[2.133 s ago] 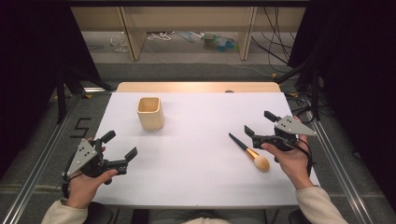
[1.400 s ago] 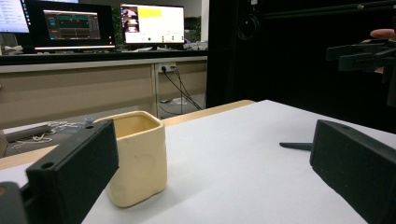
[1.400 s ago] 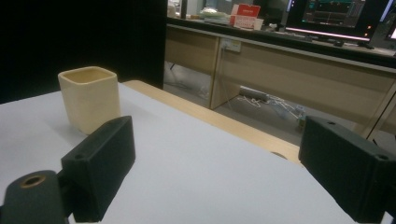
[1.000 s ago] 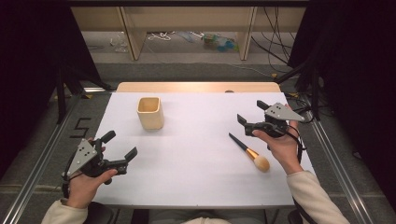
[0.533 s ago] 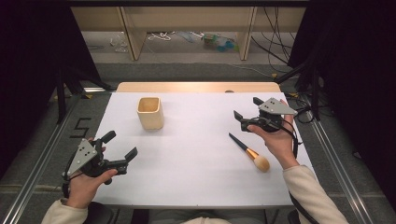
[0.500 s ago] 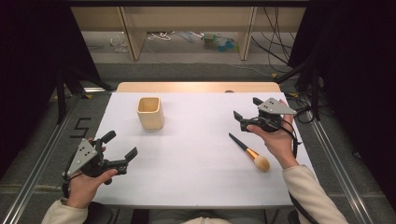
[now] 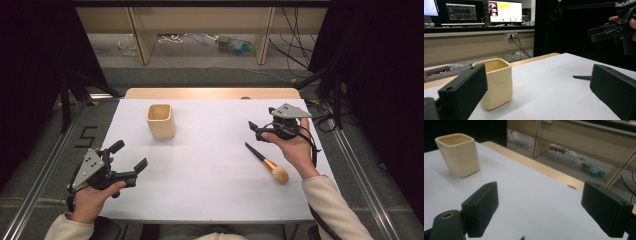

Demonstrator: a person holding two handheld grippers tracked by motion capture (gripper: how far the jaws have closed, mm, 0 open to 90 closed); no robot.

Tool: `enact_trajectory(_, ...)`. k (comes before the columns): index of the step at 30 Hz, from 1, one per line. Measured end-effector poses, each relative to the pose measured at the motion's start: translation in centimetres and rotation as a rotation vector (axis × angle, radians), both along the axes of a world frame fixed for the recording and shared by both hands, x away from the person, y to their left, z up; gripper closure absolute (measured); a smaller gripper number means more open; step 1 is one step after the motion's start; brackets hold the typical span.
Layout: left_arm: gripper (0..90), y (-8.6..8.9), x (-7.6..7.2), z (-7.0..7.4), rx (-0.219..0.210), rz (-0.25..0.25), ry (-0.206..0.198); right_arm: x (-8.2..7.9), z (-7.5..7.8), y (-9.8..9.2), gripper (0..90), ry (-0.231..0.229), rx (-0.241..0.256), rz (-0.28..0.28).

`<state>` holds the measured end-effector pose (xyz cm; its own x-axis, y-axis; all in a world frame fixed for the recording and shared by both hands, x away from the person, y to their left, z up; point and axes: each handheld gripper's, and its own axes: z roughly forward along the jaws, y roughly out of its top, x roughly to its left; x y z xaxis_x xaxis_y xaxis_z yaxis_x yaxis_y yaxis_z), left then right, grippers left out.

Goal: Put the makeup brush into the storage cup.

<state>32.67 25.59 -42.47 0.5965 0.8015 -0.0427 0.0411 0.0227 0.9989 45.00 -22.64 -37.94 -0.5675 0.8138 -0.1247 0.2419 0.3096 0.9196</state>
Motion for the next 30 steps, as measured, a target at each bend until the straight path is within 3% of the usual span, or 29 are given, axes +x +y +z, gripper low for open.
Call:
enact_trajectory(4,1.0,0.0,0.0,0.0,0.002,-0.001,0.002,0.3,0.1,-0.2,15.9,0.055,-0.024,-0.017)
enact_trajectory(11,1.0,0.0,0.0,0.0,0.003,-0.002,0.002,0.8,0.1,-0.5,15.7,0.189,-0.109,-0.027)
enact_trajectory(17,1.1,0.0,0.0,0.0,0.004,-0.002,0.003,1.2,-0.2,-0.6,15.7,0.343,-0.172,-0.026)
enact_trajectory(18,1.1,0.0,0.0,0.0,0.005,-0.002,0.003,1.5,-0.3,-0.7,15.7,0.340,-0.201,-0.007)
enact_trajectory(20,1.1,0.0,0.0,0.0,0.005,-0.002,0.003,1.4,-0.3,-0.6,15.8,0.405,-0.209,-0.013)
enact_trajectory(22,1.1,0.0,0.0,0.0,0.007,-0.002,0.003,1.7,-0.6,-0.6,15.8,0.412,-0.232,-0.010)
enact_trajectory(24,1.1,0.0,0.0,-0.1,0.004,-0.002,0.005,1.7,-0.6,-0.6,15.8,0.467,-0.256,-0.021)
enact_trajectory(30,1.1,0.0,0.0,-0.1,0.005,-0.002,0.006,2.0,-0.9,-0.4,17.0,0.561,-0.303,-0.027)
